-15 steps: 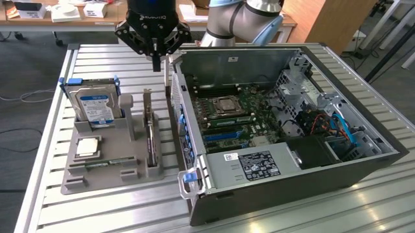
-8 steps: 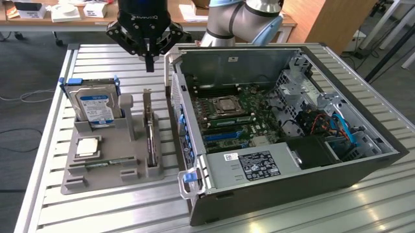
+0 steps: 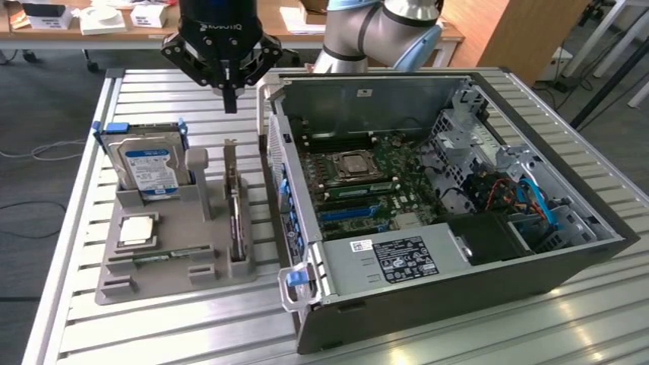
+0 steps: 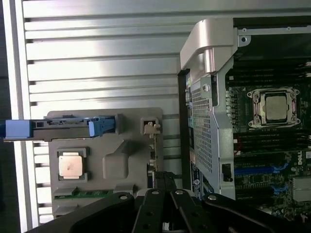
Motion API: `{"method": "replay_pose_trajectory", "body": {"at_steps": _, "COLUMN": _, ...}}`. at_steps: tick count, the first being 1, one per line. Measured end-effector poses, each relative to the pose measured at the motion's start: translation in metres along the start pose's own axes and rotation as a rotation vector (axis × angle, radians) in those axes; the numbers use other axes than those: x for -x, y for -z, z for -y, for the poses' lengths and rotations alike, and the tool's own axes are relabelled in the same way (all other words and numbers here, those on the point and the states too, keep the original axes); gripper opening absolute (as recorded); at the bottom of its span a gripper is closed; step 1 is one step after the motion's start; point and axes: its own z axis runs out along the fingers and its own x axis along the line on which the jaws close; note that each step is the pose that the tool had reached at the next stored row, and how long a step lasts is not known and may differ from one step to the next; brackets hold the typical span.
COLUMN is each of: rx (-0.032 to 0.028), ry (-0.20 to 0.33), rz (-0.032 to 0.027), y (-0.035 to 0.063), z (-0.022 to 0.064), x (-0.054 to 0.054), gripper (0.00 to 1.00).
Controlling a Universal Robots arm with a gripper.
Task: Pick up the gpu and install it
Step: 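Reach for the gpu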
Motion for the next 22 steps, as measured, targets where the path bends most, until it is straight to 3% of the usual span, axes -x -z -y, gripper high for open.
{"method": "replay_pose_trajectory", "body": {"at_steps": 10, "rx": 0.0000, "ry": 0.000, "rz": 0.0001, "y": 0.0005, "z": 0.0094, "x": -0.003, "gripper": 0.11}}
{"method": "replay_pose_trajectory", "body": {"at_steps": 22, "rx": 0.0001, "ry": 0.000, "rz": 0.0001, "y": 0.0014, "z": 0.0309, "x": -0.001, "gripper": 0.11}}
